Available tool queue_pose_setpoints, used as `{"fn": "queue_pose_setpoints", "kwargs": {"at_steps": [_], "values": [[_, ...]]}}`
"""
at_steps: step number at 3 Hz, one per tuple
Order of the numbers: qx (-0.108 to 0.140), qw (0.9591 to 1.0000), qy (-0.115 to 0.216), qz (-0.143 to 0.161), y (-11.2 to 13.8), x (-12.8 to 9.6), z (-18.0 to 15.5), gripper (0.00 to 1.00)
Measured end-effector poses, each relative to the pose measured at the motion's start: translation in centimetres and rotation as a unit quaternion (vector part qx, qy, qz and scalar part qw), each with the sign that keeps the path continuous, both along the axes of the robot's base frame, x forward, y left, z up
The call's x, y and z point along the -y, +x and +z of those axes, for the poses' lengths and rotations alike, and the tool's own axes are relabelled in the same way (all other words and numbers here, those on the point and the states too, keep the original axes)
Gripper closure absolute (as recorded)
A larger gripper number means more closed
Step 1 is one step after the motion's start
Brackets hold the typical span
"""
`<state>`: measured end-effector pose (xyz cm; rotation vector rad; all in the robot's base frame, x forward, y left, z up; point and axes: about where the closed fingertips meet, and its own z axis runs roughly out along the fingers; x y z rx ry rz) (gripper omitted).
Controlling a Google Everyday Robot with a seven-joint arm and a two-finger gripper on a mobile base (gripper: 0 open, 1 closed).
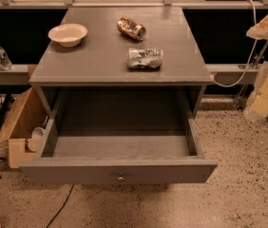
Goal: Place 7up can into top drawer
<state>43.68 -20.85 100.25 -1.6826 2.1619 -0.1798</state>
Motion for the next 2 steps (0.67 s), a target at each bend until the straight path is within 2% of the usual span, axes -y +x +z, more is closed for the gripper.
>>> {"fn": "queue_pose_setpoints", "kwargs": {"at_steps": [1, 2], "values": [[0.0, 1.0, 0.0, 0.0, 0.0, 0.0, 0.0, 0.0], [0.004, 0.9997, 0.022, 0.006, 2.2, -0.7, 0.1, 0.0]]}}
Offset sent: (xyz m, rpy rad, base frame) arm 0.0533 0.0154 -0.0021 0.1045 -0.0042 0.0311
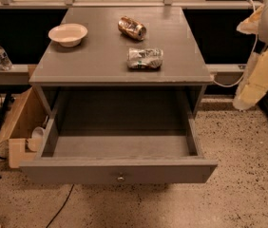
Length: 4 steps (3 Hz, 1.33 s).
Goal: Place 7up can into top drawer
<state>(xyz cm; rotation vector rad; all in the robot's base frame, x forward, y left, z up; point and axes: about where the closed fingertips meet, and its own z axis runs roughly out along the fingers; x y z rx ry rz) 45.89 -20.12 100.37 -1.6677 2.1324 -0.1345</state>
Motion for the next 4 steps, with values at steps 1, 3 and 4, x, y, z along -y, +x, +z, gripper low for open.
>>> {"fn": "queue_pose_setpoints", "kwargs": {"at_steps": [1, 3, 4], "values": [[0.004, 0.9992, 0.04, -0.001, 3.7, -0.8, -0.3, 0.0], [0.006, 0.9976, 0.069, 0.009, 8.3, -2.7, -1.7, 0.0], [-0.009, 0.9952, 0.095, 0.021, 13.5, -5.8, -3.7, 0.0]]}}
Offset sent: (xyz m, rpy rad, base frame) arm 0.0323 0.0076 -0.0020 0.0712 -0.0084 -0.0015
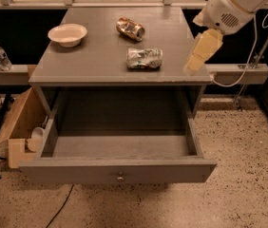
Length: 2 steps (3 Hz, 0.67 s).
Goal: Place 7up can into top drawer
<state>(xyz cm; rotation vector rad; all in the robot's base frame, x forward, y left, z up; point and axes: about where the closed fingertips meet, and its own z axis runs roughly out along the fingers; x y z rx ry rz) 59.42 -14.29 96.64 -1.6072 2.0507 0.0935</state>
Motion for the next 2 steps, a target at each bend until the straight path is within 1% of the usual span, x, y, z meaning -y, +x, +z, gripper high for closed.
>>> {"fn": "queue_pose_setpoints", "kwargs": {"at_steps": [1, 2], "values": [[-0.007, 0.9999, 0.011, 0.001, 4.3, -3.5, -2.2, 0.0], [-0.011, 0.9999, 0.007, 0.005, 8.8, -7.8, -5.0, 0.0]]}}
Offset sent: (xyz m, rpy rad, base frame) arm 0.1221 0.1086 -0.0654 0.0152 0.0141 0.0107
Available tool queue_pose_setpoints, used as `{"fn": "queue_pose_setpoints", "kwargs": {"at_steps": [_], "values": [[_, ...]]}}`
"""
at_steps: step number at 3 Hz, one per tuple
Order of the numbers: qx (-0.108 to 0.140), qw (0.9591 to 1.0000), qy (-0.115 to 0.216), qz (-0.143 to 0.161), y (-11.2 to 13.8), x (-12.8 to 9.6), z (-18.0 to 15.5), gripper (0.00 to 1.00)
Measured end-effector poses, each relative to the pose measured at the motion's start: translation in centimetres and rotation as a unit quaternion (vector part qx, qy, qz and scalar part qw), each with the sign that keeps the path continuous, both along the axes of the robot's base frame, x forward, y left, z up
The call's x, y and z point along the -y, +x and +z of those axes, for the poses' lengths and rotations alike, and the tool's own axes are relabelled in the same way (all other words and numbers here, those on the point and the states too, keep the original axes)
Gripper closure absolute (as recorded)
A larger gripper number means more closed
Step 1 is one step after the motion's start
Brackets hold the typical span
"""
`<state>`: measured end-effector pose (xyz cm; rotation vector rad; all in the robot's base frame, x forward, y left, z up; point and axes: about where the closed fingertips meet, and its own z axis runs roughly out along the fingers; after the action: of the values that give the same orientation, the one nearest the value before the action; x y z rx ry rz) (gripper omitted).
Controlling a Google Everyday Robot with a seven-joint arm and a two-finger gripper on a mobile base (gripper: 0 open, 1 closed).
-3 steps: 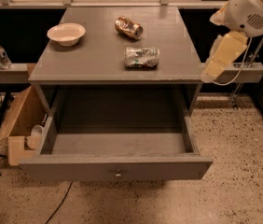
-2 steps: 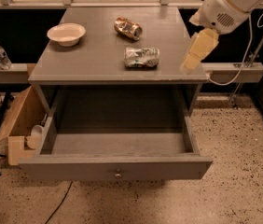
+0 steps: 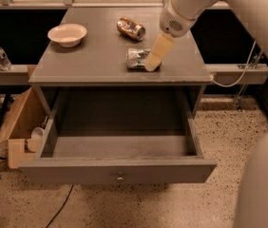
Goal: Place 7up can into top drawer
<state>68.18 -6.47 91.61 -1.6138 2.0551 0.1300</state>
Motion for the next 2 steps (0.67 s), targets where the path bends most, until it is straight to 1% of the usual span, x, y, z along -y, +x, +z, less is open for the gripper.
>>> {"fn": "queue_pose_setpoints", "kwargs": {"at_steps": [1, 2], "values": [[-0.01, 0.9999, -0.007, 0.004, 2.6, -2.6, -2.2, 0.0], [-0.023, 0.9996, -0.016, 0.01, 4.5, -4.3, -4.3, 0.05]]}}
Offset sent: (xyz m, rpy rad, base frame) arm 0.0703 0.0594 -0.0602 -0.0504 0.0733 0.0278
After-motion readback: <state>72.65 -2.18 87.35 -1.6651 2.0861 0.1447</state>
